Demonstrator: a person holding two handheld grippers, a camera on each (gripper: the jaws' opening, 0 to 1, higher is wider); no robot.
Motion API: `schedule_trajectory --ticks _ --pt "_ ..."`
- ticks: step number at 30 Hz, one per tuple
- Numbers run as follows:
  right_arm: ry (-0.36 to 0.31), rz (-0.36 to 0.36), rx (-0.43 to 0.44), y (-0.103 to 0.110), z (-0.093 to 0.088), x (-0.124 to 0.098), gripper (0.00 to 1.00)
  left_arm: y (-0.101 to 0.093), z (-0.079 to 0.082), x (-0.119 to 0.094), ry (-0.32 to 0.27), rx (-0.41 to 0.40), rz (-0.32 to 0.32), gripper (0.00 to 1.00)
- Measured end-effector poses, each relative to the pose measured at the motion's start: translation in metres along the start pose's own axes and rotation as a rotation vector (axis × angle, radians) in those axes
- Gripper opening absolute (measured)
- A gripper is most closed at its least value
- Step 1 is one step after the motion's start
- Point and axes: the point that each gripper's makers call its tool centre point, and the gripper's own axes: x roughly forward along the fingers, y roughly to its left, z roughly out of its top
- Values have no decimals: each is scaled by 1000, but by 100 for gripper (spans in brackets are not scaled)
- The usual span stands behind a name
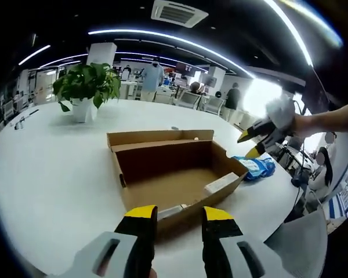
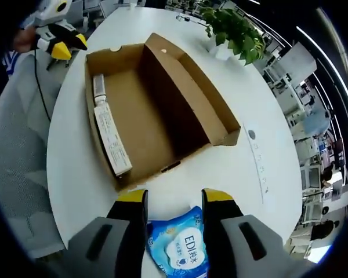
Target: Operate the shoe box by opening the lid, removing the specified soft item, and placing it in the target area until the item is outside and the box remains undamaged.
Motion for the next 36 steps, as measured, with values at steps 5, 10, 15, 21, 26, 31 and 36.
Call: schedule_trajectory --ticks 5,10,15,21,26,31,36 --pt "-32 38 37 7 18 5 35 3 -4 2 10 1 -2 31" --pt "-60 86 61 16 34 11 36 5 -4 3 12 5 -4 31" --pt "-63 129 40 23 42 20 38 4 -5 2 12 4 -4 31" --pt "-74 158 36 28 51 26 39 6 -6 0 12 -2 1 30" --pt "-63 199 19 39 54 34 41 8 -7 1 14 -5 0 30" --pt "-51 235 20 47 56 41 43 9 -7 2 16 -7 3 30" --pt "-53 291 23 53 61 47 48 10 -8 2 19 -7 6 30"
